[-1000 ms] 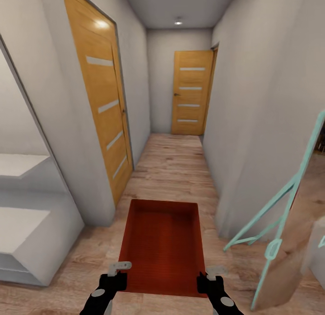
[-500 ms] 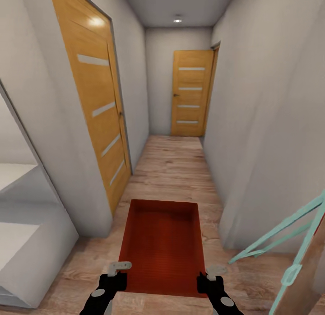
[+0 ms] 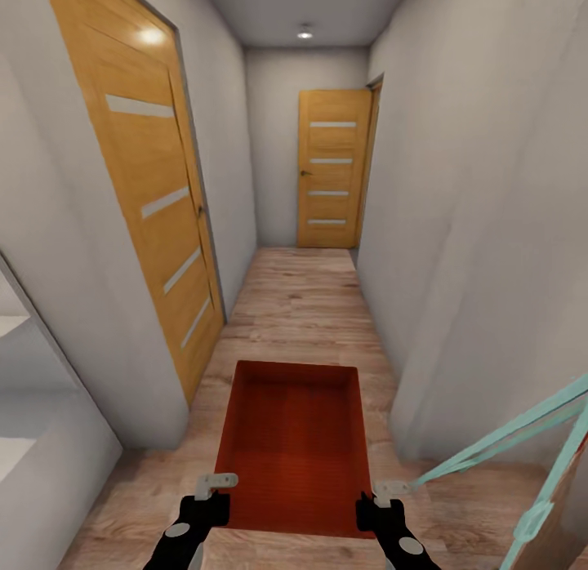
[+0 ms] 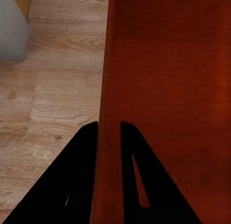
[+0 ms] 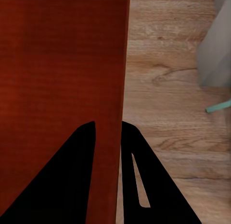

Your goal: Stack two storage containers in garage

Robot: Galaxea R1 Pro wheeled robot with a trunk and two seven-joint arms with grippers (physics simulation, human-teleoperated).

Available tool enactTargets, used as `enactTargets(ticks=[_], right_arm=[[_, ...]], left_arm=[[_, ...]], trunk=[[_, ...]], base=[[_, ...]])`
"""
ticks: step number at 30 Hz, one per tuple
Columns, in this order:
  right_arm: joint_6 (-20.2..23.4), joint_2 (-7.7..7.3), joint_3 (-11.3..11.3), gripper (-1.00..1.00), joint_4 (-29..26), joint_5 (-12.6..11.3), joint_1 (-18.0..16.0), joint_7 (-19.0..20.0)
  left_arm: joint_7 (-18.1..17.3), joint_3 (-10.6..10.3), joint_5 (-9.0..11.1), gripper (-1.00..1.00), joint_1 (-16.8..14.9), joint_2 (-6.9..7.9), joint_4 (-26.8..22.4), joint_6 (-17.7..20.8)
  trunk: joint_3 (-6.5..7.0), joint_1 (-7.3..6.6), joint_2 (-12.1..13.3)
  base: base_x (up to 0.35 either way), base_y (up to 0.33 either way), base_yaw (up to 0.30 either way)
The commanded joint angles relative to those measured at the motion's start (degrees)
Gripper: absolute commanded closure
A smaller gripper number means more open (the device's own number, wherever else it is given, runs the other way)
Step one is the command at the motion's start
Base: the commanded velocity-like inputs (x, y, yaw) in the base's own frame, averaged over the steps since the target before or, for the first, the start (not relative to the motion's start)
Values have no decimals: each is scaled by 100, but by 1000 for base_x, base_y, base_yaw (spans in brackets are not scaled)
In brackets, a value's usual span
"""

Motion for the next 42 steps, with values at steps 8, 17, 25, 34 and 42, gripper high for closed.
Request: enactTargets(ticks=[8,17,25,34,42], right_arm=[[-34,-2,2,100,-14,-28,-9,-59],[-34,-2,-3,100,-14,-28,-9,-59],[-34,-2,1,100,-14,-21,-9,-59],[-34,-2,2,100,11,-19,-9,-59],[-34,-2,2,100,12,-19,-9,-59]], left_arm=[[-50,-164,52,100,-1,-326,4,196],[-46,-173,44,100,-1,-332,4,200],[-42,-173,43,100,-1,-333,4,197],[-41,-171,43,100,-1,-333,4,197],[-41,-168,43,100,-1,-333,4,197]], trunk=[[-11,5,-12],[-11,5,-12],[-11,5,-12],[-11,5,-12],[-11,5,-12]], base=[[285,50,0],[328,1,0],[329,0,0],[328,0,0],[329,0,0]])
